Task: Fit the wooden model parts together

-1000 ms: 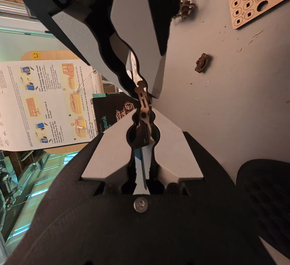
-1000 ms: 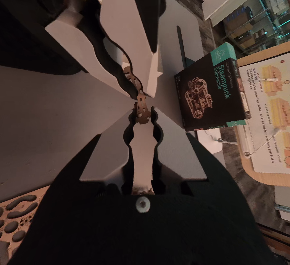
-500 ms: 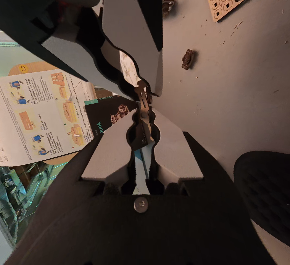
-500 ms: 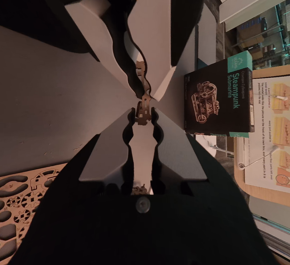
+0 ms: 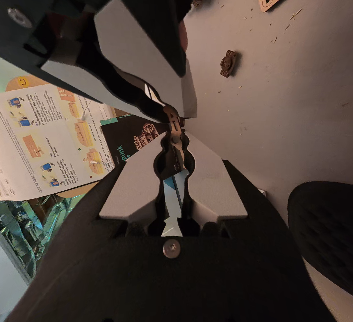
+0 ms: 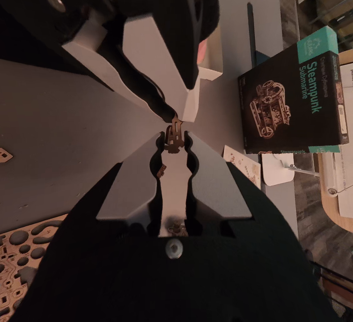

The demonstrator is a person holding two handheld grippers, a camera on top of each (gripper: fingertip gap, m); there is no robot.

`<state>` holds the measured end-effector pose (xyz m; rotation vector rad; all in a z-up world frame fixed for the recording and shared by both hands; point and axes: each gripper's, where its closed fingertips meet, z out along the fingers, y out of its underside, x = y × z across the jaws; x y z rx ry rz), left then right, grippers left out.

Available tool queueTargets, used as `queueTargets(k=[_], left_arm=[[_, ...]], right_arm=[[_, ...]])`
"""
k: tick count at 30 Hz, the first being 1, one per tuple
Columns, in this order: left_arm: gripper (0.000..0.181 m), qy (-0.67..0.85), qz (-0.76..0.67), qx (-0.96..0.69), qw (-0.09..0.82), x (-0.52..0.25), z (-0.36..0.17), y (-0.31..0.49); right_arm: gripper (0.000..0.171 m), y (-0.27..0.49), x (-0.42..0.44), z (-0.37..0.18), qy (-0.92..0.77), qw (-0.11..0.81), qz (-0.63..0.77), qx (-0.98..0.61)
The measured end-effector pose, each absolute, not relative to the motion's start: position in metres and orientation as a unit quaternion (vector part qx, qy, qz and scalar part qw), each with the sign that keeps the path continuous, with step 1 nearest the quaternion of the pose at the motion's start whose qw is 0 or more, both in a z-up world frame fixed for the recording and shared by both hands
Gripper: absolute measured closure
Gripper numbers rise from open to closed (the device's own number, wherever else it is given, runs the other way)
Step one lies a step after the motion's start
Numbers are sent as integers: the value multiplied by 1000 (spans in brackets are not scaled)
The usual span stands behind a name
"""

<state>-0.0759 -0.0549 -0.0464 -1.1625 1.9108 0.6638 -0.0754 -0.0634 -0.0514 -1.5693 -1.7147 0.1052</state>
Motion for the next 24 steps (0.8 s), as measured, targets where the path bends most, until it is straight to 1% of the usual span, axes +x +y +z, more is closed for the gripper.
queueTargets(k=[8,12,17,20,24], left_arm=[[172,768,268,-448,371,-75,-55,-60],[172,778,259,-447,358,-74,-61,-64],[171,781,267,-442,351,-75,-65,-62],[171,778,280,-440,351,-77,-63,-59],[171,782,271,-441,348,-76,-66,-61]], right_arm=[[153,-67,-72,-63,-681,358,11,-638],[154,-71,-71,-72,-692,334,21,-640],[157,-73,-72,-74,-689,328,36,-645],[157,-69,-75,-72,-683,343,38,-643],[156,-71,-74,-75,-674,328,67,-659]])
